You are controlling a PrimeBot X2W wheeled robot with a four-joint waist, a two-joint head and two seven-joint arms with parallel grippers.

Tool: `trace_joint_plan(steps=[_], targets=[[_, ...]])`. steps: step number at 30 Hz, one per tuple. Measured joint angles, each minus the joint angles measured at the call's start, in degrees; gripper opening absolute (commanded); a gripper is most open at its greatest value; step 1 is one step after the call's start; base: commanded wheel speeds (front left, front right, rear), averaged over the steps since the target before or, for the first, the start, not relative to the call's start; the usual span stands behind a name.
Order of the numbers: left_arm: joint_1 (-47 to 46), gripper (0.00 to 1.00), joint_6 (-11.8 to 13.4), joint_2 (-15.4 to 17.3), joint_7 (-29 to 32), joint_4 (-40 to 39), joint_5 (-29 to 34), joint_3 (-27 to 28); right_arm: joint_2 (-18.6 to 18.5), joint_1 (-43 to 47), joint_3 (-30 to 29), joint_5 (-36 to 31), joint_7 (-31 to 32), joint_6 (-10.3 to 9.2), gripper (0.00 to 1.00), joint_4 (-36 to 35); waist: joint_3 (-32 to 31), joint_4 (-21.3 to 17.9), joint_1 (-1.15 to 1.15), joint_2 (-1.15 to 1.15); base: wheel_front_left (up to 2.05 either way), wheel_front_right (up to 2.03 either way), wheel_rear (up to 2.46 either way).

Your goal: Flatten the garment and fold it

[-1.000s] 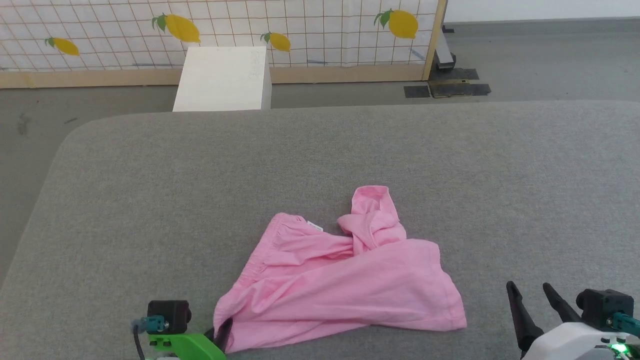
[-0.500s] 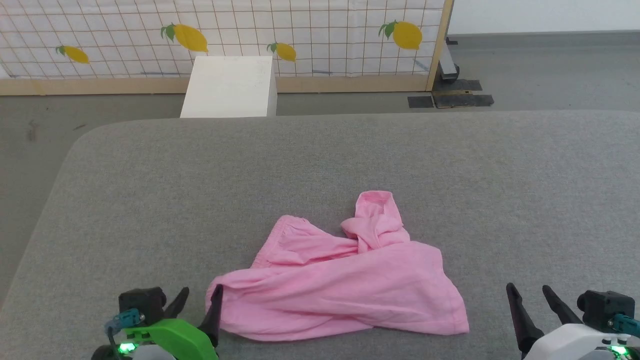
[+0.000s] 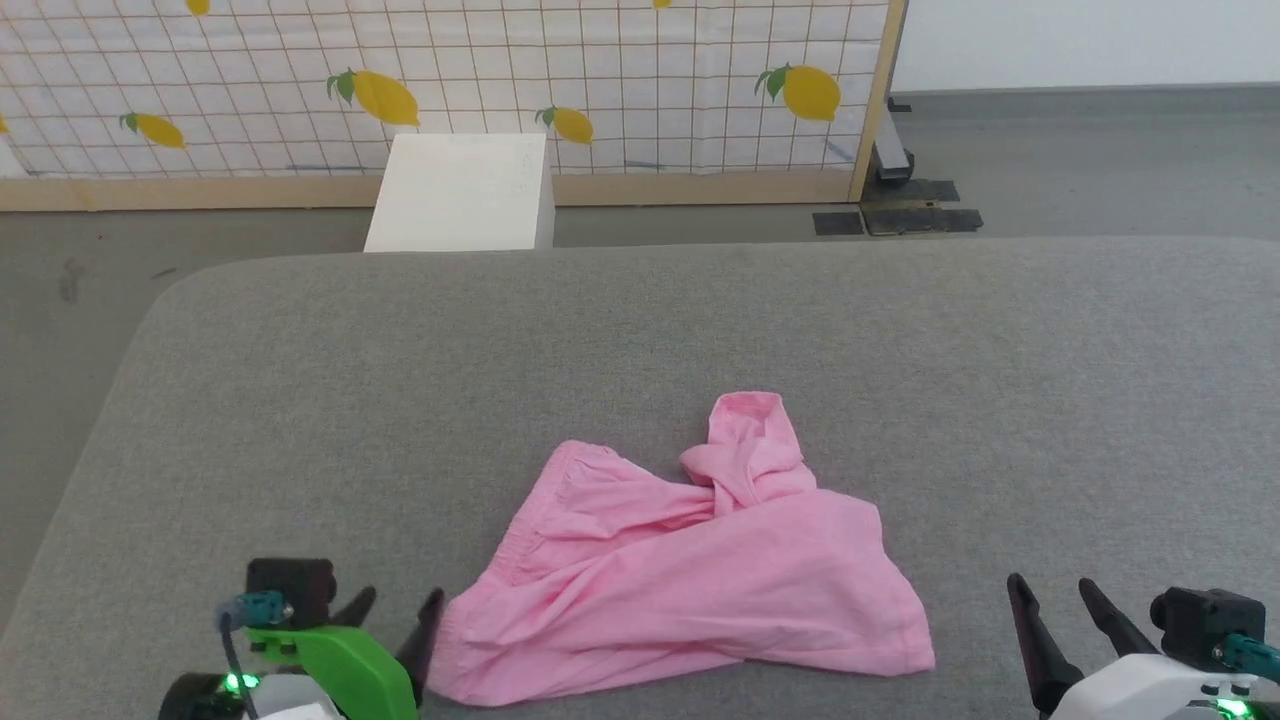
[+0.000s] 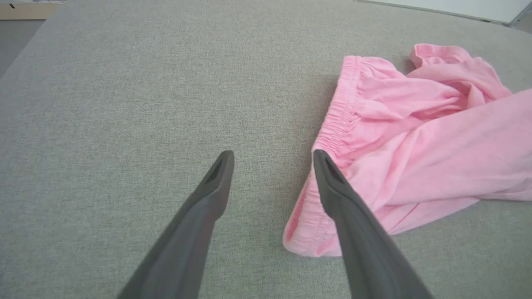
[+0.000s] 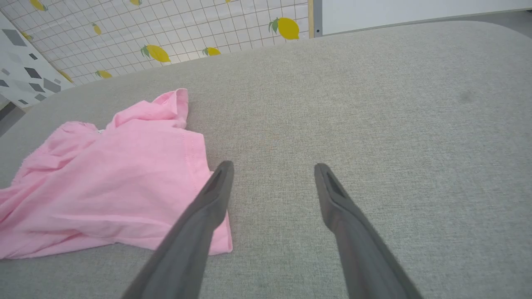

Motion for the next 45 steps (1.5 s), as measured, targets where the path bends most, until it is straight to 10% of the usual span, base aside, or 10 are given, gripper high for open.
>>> trace_joint_plan(steps=[11, 12, 13, 35, 45], targets=[[-0.4, 0.94, -4.6, 0.4, 9.0, 1.9, -3.6, -4.6, 0.0, 0.3, 0.2, 0.7, 0.0, 0.00, 1.00, 0.2, 0.0, -0.9, 0.00, 0.00, 0.00, 0.00, 0.00], [-0.8, 0.16, -5.3, 0.3, 9.3, 2.4, -3.9, -4.7, 0.0, 0.3, 0.2, 0.7, 0.0, 0.00, 1.00, 0.3, 0.1, -0.9, 0.00, 0.00, 0.00, 0.00, 0.00], [-1.3, 0.00, -6.1, 0.1, 9.7, 2.7, -4.7, -4.8, 0.0, 0.3, 0.4, 0.7, 0.0, 0.00, 1.00, 0.3, 0.2, -1.0, 0.00, 0.00, 0.00, 0.00, 0.00], [-8.7, 0.00, -2.9, 4.8, 6.9, -12.2, -1.7, 1.7, 0.0, 0.4, 0.0, 1.2, 0.1, 0.00, 1.00, 0.7, -0.5, -1.5, 0.00, 0.00, 0.00, 0.00, 0.00], [-25.6, 0.00, -7.8, -0.5, 8.9, 11.1, -1.8, 1.7, 0.0, -2.2, 3.0, 1.4, 0.1, 0.00, 1.00, 1.5, 3.8, -3.9, 0.00, 0.00, 0.00, 0.00, 0.00]])
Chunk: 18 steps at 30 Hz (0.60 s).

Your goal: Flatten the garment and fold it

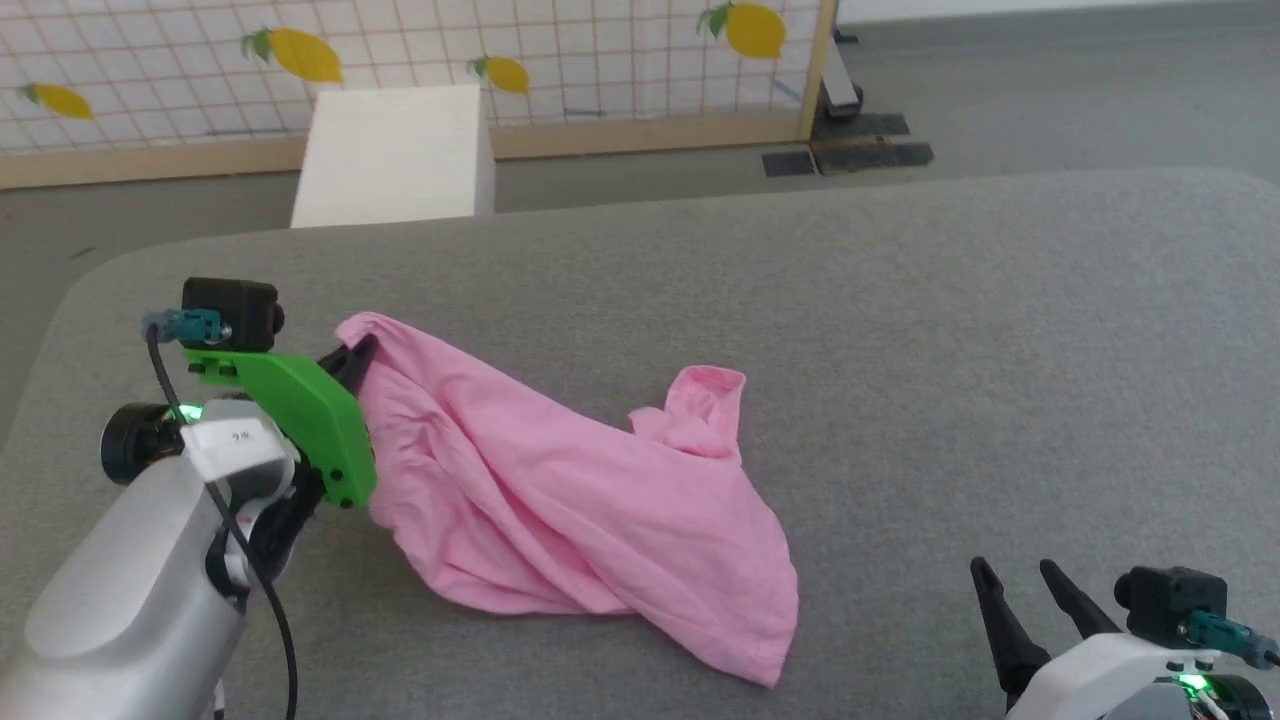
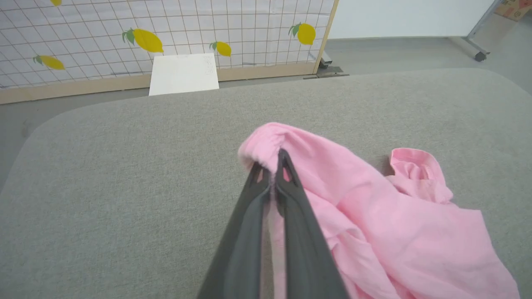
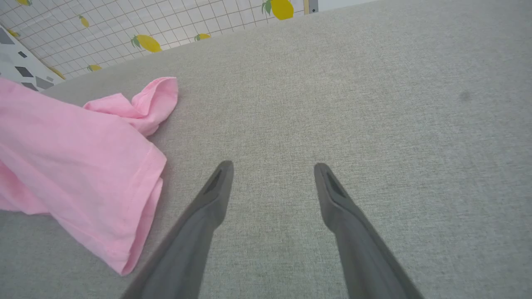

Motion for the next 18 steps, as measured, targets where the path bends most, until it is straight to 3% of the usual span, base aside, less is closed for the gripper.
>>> trace_joint_plan(steps=[9, 10, 11, 12, 13, 18], targets=[[-5.2, 0.02, -4.0, -5.4, -3.6, 20.3, -1.2, 0.2, 0.0, -1.7, 1.4, 0.8, -0.6, 0.00, 1.00, 2.0, 3.6, -2.6, 0.00, 0.00, 0.00, 0.00, 0.00], [-5.4, 0.40, -4.4, -6.0, -4.2, 22.0, -1.4, 0.3, 0.0, -1.9, 1.7, 0.8, -0.7, 0.00, 1.00, 2.2, 3.9, -2.7, 0.00, 0.00, 0.00, 0.00, 0.00], [-5.5, 0.56, -5.0, -6.5, -4.9, 23.5, -1.6, 0.3, 0.0, -2.1, 1.9, 0.8, -0.8, 0.00, 1.00, 2.3, 4.1, -2.9, 0.00, 0.00, 0.00, 0.00, 0.00], [-5.6, 0.83, -5.5, -6.9, -5.2, 24.5, -1.7, 0.3, 0.0, -2.2, 2.1, 0.8, -0.9, 0.00, 1.00, 2.3, 4.3, -2.9, 0.00, 0.00, 0.00, 0.00, 0.00], [-5.6, 1.00, -6.0, -7.3, -5.8, 25.5, -1.7, 0.3, 0.0, -2.3, 2.3, 0.8, -0.9, 0.00, 1.00, 2.4, 4.5, -2.9, 0.00, 0.00, 0.00, 0.00, 0.00], [-5.4, 1.00, -7.1, -8.4, -13.4, 26.8, -1.4, 0.8, 0.0, -2.5, 3.1, 0.8, -1.4, 0.00, 1.00, 2.6, 4.1, -2.0, 0.00, 0.00, 0.00, 0.00, 0.00]])
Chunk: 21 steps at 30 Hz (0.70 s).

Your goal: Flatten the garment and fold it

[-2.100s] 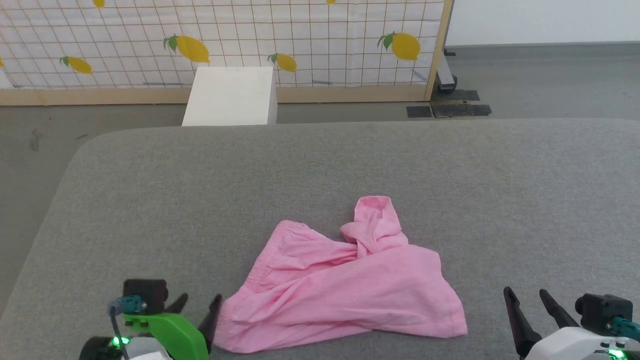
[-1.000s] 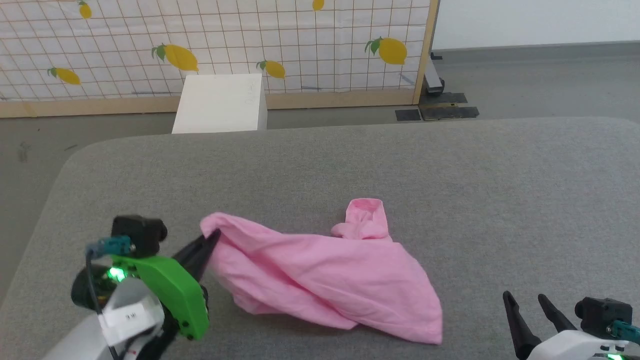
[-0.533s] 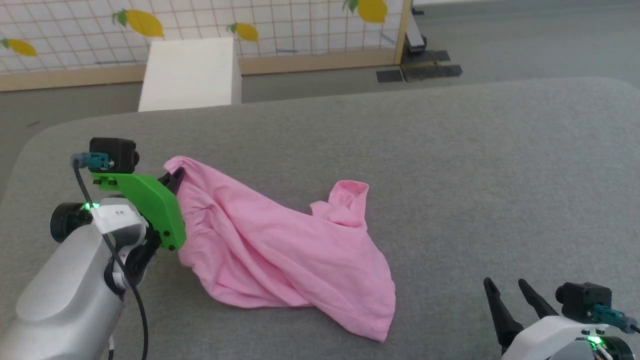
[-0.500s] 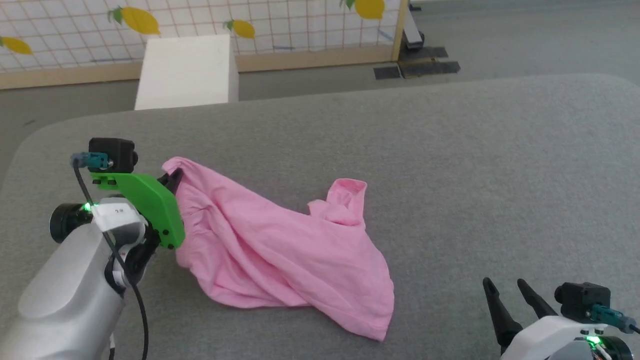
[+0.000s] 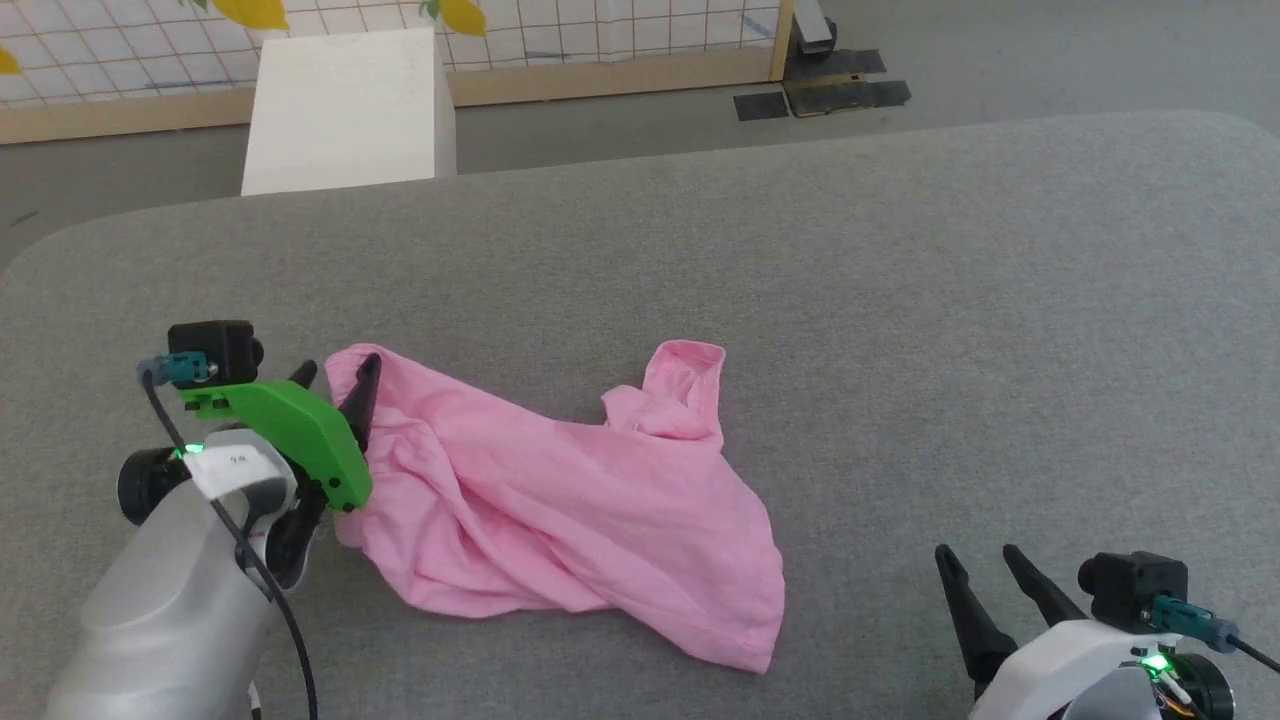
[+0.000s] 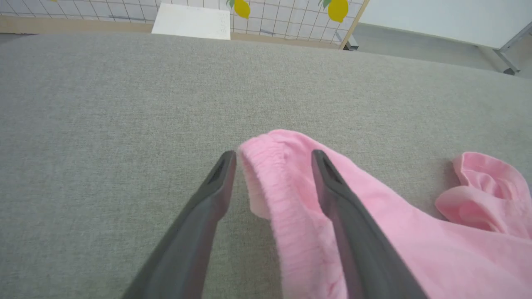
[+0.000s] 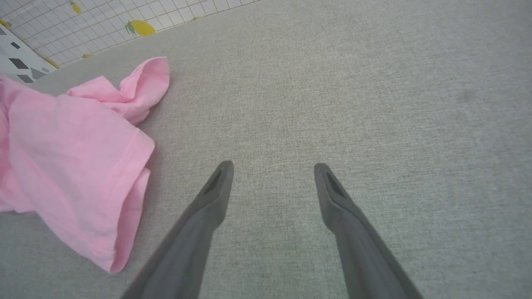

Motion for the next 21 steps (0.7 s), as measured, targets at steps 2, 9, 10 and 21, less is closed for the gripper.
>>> trace_joint_plan(steps=[2, 9, 10, 21], targets=[[0.7, 1.00, 0.6, -0.1, -4.0, -0.9, 0.8, 0.3, 0.0, 0.0, 0.4, 0.1, -0.2, 0.00, 1.00, 0.0, -0.4, 0.5, 0.00, 0.00, 0.00, 0.00, 0.00], [7.8, 1.00, 5.8, 0.6, -14.2, -8.0, 5.1, 0.6, 0.0, 0.9, 4.6, 1.2, 1.5, 0.00, 1.00, -0.7, -2.3, 2.8, 0.00, 0.00, 0.00, 0.00, 0.00], [9.1, 1.00, 7.0, 0.9, -14.8, -9.7, 5.6, 0.7, 0.0, 1.1, 5.7, 1.5, 2.3, 0.00, 1.00, -0.6, -2.6, 3.2, 0.00, 0.00, 0.00, 0.00, 0.00], [23.8, 1.00, 17.4, 3.3, -16.5, -29.8, 11.0, 3.1, -1.7, 1.1, 15.0, 5.2, 8.4, 0.00, 1.00, 2.1, -4.6, 7.1, 0.00, 0.00, 0.00, 0.00, 0.00]])
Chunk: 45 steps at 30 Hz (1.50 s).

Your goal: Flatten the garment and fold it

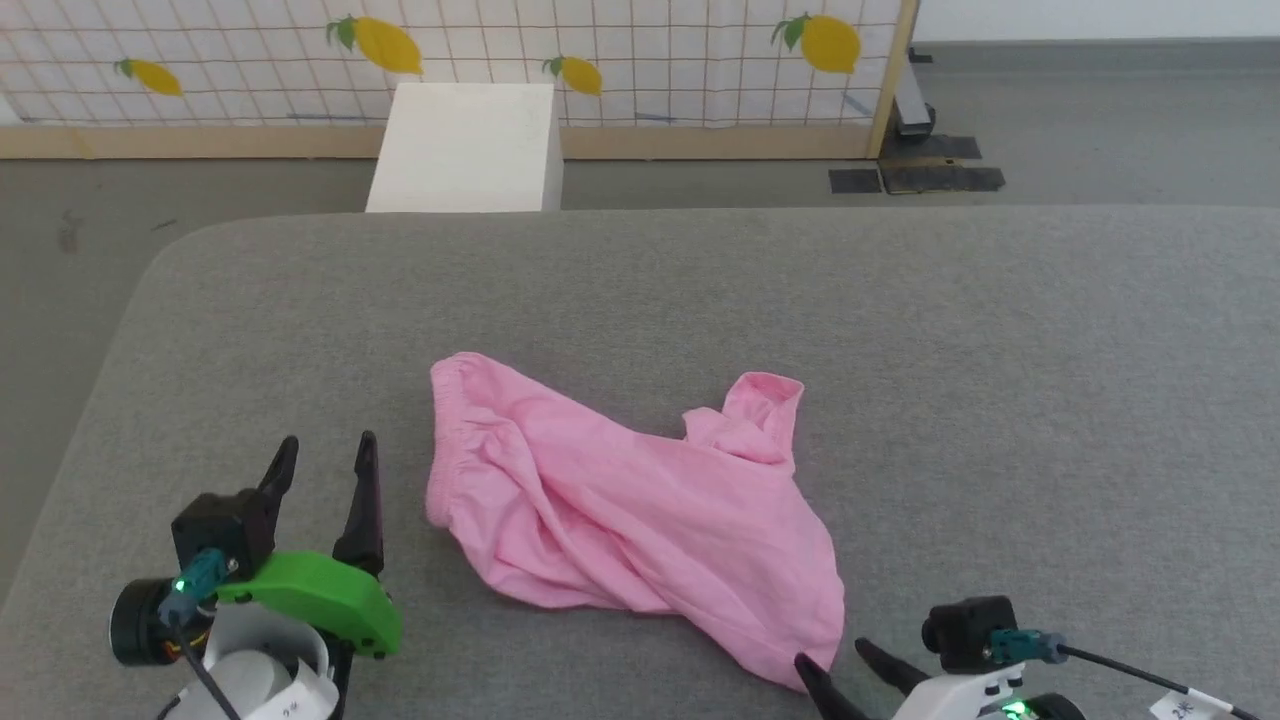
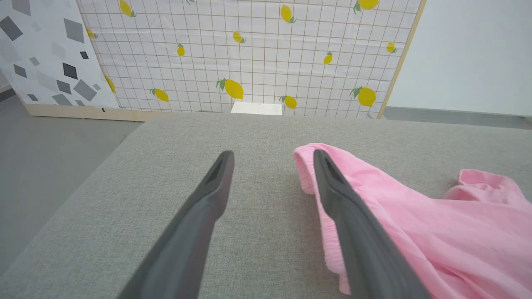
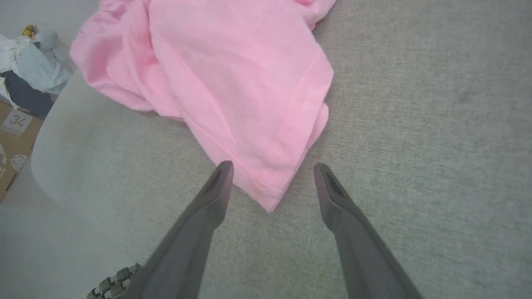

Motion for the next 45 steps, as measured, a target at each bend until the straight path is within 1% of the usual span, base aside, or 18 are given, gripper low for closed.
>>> trace_joint_plan(steps=[7, 8, 9, 10, 15, 18, 21, 28, 29, 32, 35, 38, 39, 40, 41, 42, 45], targets=[[3.6, 1.00, 3.0, 1.0, 0.3, -6.3, 0.0, 0.4, -1.3, -2.1, 2.1, 1.4, 1.1, 0.00, 1.00, 3.9, -0.6, 1.9, 0.00, 0.00, 0.00, 0.00, 0.00], [3.9, 1.00, 3.4, 1.0, 0.5, -6.9, 0.0, 0.4, -1.3, -2.4, 2.3, 1.6, 1.1, 0.00, 0.96, 4.3, -0.6, 1.9, 0.00, 0.00, 0.00, 0.00, 0.00], [4.3, 1.00, 3.9, 1.0, 0.8, -7.7, 0.0, 0.4, -1.3, -2.8, 2.5, 2.0, 1.1, 0.00, 0.53, 4.7, -0.7, 1.9, 0.00, 0.00, 0.00, 0.00, 0.00], [4.6, 1.00, 4.3, 1.1, 0.9, -8.4, 0.0, 0.3, -1.3, -3.0, 2.7, 2.2, 1.0, 0.00, 0.00, 5.2, -0.7, 1.9, 0.00, 0.00, 0.00, 0.00, 0.00], [5.2, 1.00, 4.7, 1.5, 1.3, -9.8, 0.0, 0.5, -1.6, -4.6, 3.3, 3.1, 0.2, 0.00, 0.00, 5.6, -0.5, 1.6, 0.00, 0.00, 0.00, 0.00, 0.00], [5.4, 1.00, 5.2, 1.6, 1.5, -10.2, 0.0, 0.5, -2.1, -4.9, 2.3, 3.3, -0.7, 0.00, 0.00, 4.6, -0.6, 1.4, 0.00, 0.00, 0.00, 0.00, 0.00], [5.5, 1.00, 5.2, 1.8, 1.5, -10.2, 0.0, 0.6, -2.8, -4.9, -0.3, 3.4, -1.0, 0.00, 0.00, 3.0, -0.8, 1.3, 0.00, 0.00, 0.00, 0.00, 0.00], [5.7, 1.00, 5.3, 1.8, 2.0, -10.2, -0.2, 0.4, -5.6, -5.7, -10.4, 3.4, 1.8, 0.00, 0.00, 1.3, -1.2, 0.7, 0.00, 0.00, 0.00, 0.00, 0.00], [5.7, 1.00, 5.3, 1.7, 2.4, -10.2, -0.2, 0.2, -6.4, -6.6, -13.5, 3.6, 3.6, 0.00, 0.00, 2.2, -1.2, 0.7, 0.00, 0.00, 0.00, 0.00, 0.00], [5.7, 1.00, 5.3, 1.7, 2.8, -10.0, -0.2, -0.1, -7.3, -7.1, -16.4, 3.6, 5.1, -0.01, 0.00, 4.4, -1.0, 0.9, 0.00, 0.00, 0.00, 0.00, 0.00], [5.7, 1.00, 5.1, 1.8, 2.8, -9.1, -0.6, -0.1, -7.7, -7.3, -17.9, 3.6, 5.6, 0.00, 0.00, 6.6, -0.7, 1.2, 0.00, 0.00, 0.00, 0.00, 0.00], [5.7, 1.00, 5.0, 1.6, 2.9, -8.8, -0.6, -0.7, -7.7, -7.7, -17.8, 3.4, 5.6, 0.00, 0.00, 9.5, -0.5, 1.5, 0.00, 0.00, 0.00, 0.00, 0.00], [5.7, 1.00, 4.5, 1.6, 3.1, -8.6, -0.7, -0.9, -7.7, -7.7, -17.7, 3.4, 5.2, -0.01, 0.00, 10.5, -0.4, 1.6, 0.00, 0.00, 0.00, 0.00, 0.00], [5.7, 1.00, 4.2, 1.5, 3.1, -8.5, -0.8, -1.1, -7.6, -7.7, -17.6, 3.4, 4.9, -0.01, 0.33, 11.3, -0.3, 1.7, 0.00, 0.00, 0.00, 0.00, 0.00], [5.7, 1.00, 4.2, 1.4, 3.1, -8.4, -0.8, -1.4, -7.4, -7.7, -17.5, 3.4, 4.2, -0.01, 0.81, 11.9, -0.3, 1.8, 0.00, 0.00, 0.00, 0.00, 0.00], [5.7, 1.00, 4.2, 1.3, 3.1, -8.4, -0.8, -1.6, -7.2, -7.7, -17.4, 3.4, 3.4, -0.01, 1.00, 12.4, -0.3, 1.9, 0.00, 0.00, 0.00, 0.00, 0.00], [5.7, 1.00, 4.2, 1.1, 3.1, -8.3, -0.8, -1.9, -6.8, -7.6, -17.1, 3.4, 0.3, -0.01, 1.00, 12.9, -0.6, 1.9, 0.00, 0.00, 0.00, 0.00, 0.00]])
